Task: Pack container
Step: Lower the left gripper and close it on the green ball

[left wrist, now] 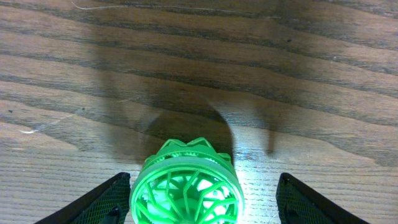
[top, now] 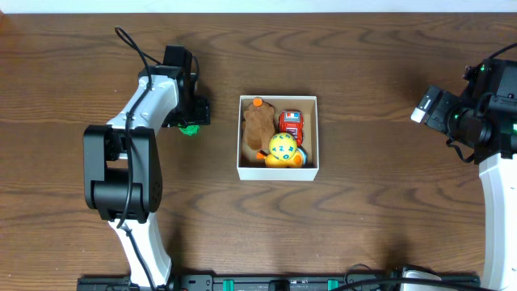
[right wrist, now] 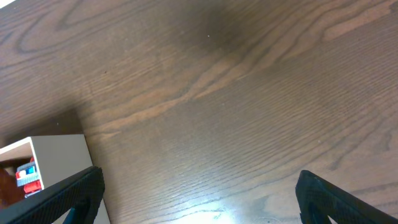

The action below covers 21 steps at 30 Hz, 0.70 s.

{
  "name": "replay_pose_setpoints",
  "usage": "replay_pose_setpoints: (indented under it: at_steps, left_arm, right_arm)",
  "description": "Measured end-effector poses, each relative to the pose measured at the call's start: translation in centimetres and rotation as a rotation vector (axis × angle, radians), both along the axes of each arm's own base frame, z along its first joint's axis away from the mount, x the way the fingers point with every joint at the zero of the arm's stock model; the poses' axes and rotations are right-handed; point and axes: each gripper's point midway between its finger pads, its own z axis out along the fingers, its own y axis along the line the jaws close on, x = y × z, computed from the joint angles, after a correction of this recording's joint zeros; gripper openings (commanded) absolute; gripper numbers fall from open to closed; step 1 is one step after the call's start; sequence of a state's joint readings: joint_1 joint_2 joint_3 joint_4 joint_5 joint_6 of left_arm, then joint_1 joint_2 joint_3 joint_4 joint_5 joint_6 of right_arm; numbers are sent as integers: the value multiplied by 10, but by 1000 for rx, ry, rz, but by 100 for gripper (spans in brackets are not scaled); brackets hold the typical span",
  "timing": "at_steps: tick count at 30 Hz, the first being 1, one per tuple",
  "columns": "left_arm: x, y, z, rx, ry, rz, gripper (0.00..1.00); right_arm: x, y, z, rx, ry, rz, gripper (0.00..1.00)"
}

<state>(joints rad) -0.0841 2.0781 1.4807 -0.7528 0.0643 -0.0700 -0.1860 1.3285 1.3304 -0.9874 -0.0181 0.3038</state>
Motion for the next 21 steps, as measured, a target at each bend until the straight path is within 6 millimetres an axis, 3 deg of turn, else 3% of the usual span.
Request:
replay_pose_setpoints:
  at_steps: [14,17,21]
  left_arm:
    - [-9,1,-11,1,20,0,74]
    - [-14,1,-15,3,34,-7,62]
    - [-15,1,-15,5,37,-19,61]
  right_arm:
    - [0,0,0,0,0,0,99]
    - [0,0,0,0,0,0,99]
    - [0,0,0,0,0,0,99]
